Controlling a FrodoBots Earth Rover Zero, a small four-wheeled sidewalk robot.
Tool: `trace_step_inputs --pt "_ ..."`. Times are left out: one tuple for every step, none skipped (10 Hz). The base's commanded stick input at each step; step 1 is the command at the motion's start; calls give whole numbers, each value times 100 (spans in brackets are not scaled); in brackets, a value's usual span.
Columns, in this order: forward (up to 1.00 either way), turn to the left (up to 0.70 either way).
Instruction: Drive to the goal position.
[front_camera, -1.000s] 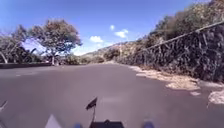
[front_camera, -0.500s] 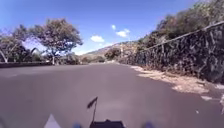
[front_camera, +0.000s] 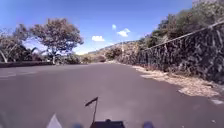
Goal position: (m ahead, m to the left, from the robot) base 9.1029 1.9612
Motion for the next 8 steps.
trace_step_inputs --pt "50 0" --pt "50 0" --pt "50 0" --pt "50 0" --pt "50 0" --pt "50 0" --pt "50 0" --pt "50 0"
